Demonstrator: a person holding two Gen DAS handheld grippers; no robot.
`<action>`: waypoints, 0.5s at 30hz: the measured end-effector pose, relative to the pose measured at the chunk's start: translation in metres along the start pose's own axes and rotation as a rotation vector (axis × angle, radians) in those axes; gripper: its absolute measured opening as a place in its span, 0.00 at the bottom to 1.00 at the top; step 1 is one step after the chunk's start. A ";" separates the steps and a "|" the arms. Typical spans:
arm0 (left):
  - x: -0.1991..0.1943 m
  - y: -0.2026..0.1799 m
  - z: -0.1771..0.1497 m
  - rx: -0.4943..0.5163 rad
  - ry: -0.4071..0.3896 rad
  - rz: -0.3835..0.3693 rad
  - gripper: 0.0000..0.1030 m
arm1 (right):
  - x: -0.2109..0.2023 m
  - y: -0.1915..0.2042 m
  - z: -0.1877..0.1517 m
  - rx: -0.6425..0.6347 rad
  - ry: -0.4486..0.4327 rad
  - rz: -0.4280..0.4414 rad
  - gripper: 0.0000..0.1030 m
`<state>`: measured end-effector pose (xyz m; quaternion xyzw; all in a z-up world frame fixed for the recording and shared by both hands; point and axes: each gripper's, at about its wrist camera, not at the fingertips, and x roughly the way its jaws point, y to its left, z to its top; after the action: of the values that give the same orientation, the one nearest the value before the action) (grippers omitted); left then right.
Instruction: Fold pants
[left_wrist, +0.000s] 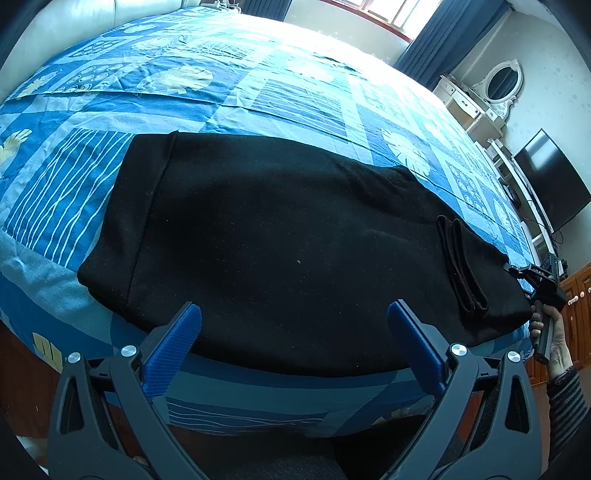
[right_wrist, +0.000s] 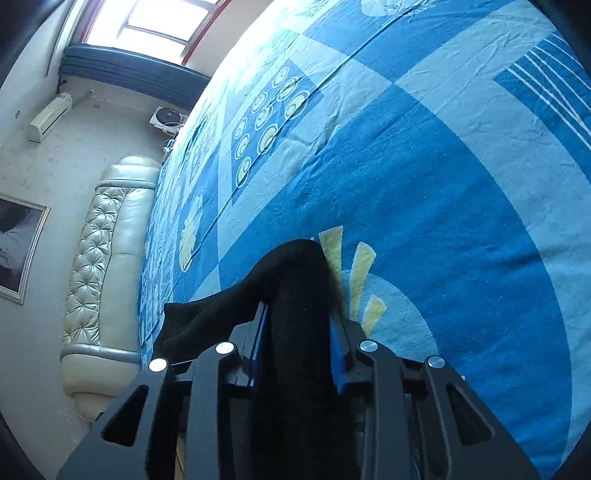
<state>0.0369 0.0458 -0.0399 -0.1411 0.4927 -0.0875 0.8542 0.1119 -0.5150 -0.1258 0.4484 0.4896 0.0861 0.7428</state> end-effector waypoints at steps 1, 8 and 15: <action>0.001 -0.001 0.000 0.004 0.001 0.000 0.98 | 0.000 -0.003 0.000 0.010 0.001 0.017 0.25; 0.002 -0.004 -0.004 0.021 0.008 -0.004 0.98 | -0.016 -0.007 -0.012 0.054 -0.014 0.127 0.31; 0.001 -0.002 -0.003 0.007 0.010 -0.011 0.98 | -0.042 -0.019 -0.057 0.068 0.008 0.190 0.41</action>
<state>0.0347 0.0428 -0.0420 -0.1405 0.4960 -0.0946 0.8517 0.0386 -0.5166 -0.1198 0.5174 0.4505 0.1412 0.7137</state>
